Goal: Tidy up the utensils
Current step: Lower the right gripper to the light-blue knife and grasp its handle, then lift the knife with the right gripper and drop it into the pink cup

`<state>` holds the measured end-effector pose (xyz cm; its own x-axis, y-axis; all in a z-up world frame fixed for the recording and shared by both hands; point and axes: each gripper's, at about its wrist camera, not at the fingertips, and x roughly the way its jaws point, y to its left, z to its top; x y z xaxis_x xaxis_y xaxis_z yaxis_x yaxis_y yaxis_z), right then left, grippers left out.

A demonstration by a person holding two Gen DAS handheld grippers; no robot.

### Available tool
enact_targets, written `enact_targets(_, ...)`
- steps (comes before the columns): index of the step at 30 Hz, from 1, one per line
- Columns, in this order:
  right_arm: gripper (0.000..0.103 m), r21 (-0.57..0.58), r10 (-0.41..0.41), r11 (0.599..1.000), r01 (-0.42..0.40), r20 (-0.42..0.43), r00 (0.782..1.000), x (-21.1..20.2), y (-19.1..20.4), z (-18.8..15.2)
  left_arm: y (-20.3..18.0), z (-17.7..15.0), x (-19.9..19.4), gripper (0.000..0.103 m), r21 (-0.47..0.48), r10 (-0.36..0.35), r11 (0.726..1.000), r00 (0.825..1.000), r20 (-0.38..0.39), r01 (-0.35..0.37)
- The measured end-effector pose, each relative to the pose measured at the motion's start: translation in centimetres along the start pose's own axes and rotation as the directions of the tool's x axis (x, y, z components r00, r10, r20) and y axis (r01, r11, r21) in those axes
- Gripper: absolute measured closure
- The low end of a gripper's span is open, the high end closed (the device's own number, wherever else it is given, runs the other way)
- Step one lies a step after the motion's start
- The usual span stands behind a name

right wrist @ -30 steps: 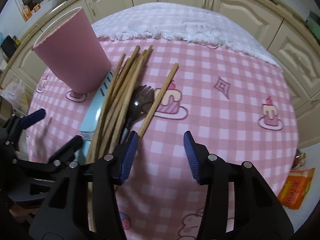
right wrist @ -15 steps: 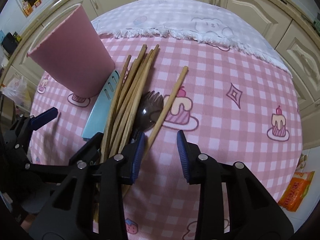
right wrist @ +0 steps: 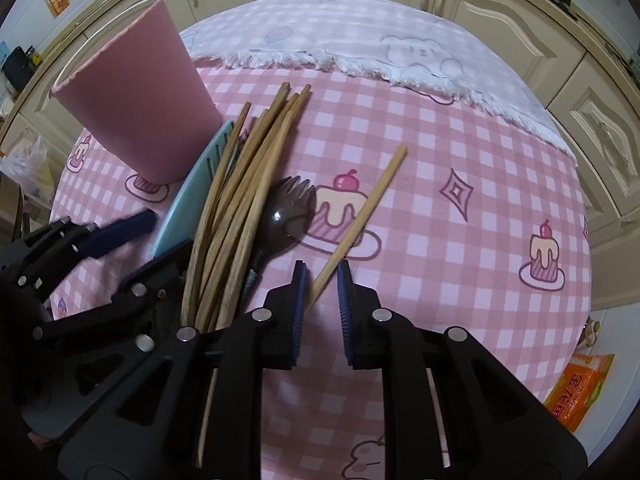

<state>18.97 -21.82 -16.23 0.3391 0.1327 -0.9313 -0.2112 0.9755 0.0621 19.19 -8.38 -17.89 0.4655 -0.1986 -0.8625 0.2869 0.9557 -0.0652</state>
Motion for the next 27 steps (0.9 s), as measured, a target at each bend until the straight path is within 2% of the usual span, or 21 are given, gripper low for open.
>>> enact_targets(1, 0.094, 0.0, 0.008, 1.0, -0.008, 0.0, 1.0, -0.1, 0.5, -0.2, -0.1, 0.0, -0.1, 0.091, 0.004, -0.009, 1.0, 1.0, -0.001, 0.009)
enact_targets(2, 0.096, 0.002, 0.021, 1.0, -0.021, 0.001, 1.0, -0.2, 0.6, -0.2, -0.3, -0.1, -0.2, 0.093, 0.013, -0.009, 1.0, 1.0, 0.001, 0.009)
enact_targets(9, 0.097, 0.015, 0.076, 0.997, -0.076, 0.024, 0.997, -1.2, 0.0, -1.4, 0.1, -1.8, -1.4, 0.098, 0.028, -0.059, 0.998, 0.998, 0.019, 0.058)
enact_targets(14, 0.097, 0.034, 0.127, 0.991, -0.13, 0.08, 0.989, -2.5, -0.9, -2.6, 0.8, -2.9, -2.5, 0.098, 0.031, -0.092, 0.995, 0.995, 0.045, 0.091)
enact_targets(17, 0.097, 0.051, 0.177, 0.981, -0.186, 0.139, 0.974, -3.7, -1.5, -3.2, 1.3, -3.3, -2.9, 0.098, 0.022, -0.103, 0.995, 0.993, 0.064, 0.102)
enact_targets(21, 0.097, 0.068, 0.2, 0.973, -0.22, 0.225, 0.954, -5.4, -2.0, -4.4, 1.8, -4.1, -4.2, 0.098, 0.026, -0.132, 0.991, 0.985, 0.112, 0.129)
enact_targets(25, 0.097, 0.086, 0.227, 0.961, -0.263, 0.3, 0.927, -6.7, -2.4, -4.8, 2.0, -5.2, -6.4, 0.098, 0.049, -0.164, 0.986, 0.967, 0.196, 0.157)
enact_targets(27, 0.097, 0.089, 0.234, 0.956, -0.279, 0.338, 0.912, -7.3, -2.4, -5.0, 2.0, -5.6, -7.5, 0.098, 0.065, -0.181, 0.983, 0.952, 0.247, 0.17)
